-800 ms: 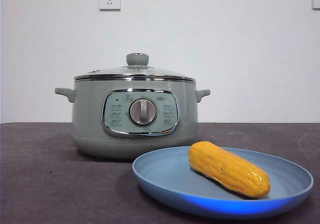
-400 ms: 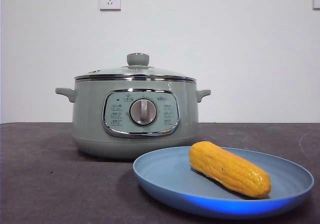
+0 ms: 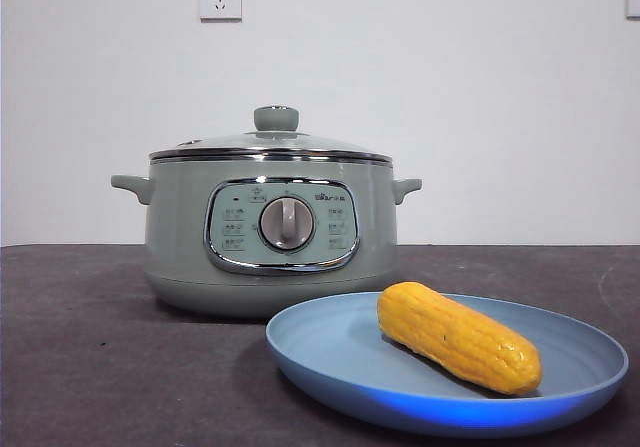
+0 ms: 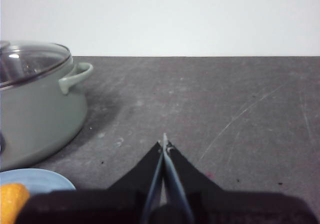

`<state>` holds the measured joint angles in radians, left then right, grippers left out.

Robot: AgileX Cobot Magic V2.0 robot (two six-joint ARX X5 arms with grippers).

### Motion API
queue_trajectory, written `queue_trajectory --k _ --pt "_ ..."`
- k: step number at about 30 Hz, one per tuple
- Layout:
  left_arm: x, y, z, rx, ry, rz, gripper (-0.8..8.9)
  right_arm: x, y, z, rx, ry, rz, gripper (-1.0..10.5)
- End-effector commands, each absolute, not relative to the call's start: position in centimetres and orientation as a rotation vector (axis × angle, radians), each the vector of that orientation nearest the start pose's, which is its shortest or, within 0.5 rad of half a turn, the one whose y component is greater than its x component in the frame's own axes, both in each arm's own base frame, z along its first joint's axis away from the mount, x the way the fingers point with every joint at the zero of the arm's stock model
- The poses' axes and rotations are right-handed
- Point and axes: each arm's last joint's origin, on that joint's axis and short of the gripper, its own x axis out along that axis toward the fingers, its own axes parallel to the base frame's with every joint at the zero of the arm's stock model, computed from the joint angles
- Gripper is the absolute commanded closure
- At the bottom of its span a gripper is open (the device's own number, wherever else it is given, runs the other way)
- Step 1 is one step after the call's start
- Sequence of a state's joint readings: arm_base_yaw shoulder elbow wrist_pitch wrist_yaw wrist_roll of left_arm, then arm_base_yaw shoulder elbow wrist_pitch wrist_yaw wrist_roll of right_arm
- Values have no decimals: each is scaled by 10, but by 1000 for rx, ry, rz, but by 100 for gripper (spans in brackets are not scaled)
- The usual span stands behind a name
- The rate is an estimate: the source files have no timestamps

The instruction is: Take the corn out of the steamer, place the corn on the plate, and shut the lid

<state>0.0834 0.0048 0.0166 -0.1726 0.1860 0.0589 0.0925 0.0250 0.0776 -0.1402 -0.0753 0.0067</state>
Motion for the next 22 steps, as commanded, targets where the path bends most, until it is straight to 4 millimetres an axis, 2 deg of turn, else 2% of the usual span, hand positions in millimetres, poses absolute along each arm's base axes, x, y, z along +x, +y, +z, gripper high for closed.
queue_trajectory --k 1,7,22 --pt "96 3 148 31 164 -103 817 94 11 164 2 91 164 946" --pt "96 3 148 31 164 -103 817 95 11 148 -1 176 162 945" --pt "96 3 148 31 164 -103 817 95 11 148 5 175 163 945"
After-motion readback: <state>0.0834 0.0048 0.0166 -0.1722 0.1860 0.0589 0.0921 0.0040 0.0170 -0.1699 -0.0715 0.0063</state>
